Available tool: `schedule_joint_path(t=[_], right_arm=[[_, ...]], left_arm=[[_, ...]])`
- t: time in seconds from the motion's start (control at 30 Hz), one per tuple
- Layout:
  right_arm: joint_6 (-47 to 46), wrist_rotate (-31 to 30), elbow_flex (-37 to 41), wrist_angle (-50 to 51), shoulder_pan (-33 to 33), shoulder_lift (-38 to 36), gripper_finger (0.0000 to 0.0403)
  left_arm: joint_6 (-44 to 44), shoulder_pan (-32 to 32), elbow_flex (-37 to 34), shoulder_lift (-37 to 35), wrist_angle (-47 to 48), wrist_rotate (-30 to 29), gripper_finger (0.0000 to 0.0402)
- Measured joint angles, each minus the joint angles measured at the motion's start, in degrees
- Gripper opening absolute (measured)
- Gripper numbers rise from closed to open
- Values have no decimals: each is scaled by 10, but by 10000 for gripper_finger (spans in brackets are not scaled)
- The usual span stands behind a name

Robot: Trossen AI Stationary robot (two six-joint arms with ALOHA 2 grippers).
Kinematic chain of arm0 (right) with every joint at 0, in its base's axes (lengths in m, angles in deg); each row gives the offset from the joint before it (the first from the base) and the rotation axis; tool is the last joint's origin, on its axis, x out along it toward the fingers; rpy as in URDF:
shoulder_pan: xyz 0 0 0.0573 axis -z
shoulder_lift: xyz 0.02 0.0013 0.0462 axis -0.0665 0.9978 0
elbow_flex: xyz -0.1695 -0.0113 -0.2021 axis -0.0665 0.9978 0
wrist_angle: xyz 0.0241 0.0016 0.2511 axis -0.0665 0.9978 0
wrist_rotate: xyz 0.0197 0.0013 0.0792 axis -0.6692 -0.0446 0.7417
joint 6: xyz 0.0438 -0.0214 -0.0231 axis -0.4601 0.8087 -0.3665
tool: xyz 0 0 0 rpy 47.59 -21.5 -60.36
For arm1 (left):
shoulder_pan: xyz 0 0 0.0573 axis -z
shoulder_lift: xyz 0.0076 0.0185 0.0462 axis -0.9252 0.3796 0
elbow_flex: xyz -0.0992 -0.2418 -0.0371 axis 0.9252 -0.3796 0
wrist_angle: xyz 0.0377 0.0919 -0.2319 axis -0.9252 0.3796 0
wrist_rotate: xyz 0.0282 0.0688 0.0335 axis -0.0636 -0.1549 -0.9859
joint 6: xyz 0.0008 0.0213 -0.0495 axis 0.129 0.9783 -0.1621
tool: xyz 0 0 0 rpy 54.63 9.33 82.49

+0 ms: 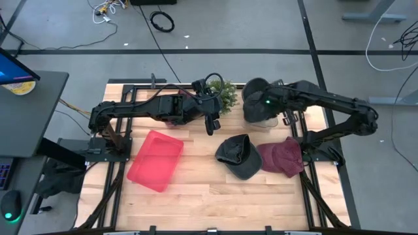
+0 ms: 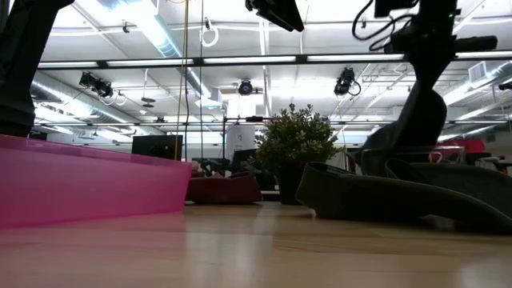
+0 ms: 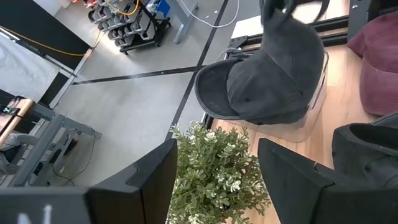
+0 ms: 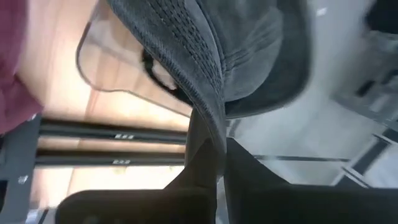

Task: Pick & Place hat
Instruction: Put the bottom black cap into the transparent bin

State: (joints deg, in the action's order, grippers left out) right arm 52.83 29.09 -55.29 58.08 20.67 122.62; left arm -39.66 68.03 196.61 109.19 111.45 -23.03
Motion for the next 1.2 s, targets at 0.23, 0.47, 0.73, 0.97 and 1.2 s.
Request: schedule_joint_path(t=[0.23, 0.47, 0.73, 0.97, 1.2], right_arm=[[29, 5, 2, 9, 21, 51, 1], [28, 1, 1, 29, 26, 58, 1], [8, -10, -40, 34, 23, 26, 1], [0, 16, -55, 34, 23, 11, 1], [48, 41, -40, 33, 23, 25, 1]], left_arm=[[0, 9, 0, 0, 0, 0, 227], [0, 12, 0, 0, 0, 0, 227], [0, 11, 0, 0, 0, 0, 227], [1, 11, 0, 0, 0, 0, 227], [1, 11, 0, 0, 0, 0, 227]])
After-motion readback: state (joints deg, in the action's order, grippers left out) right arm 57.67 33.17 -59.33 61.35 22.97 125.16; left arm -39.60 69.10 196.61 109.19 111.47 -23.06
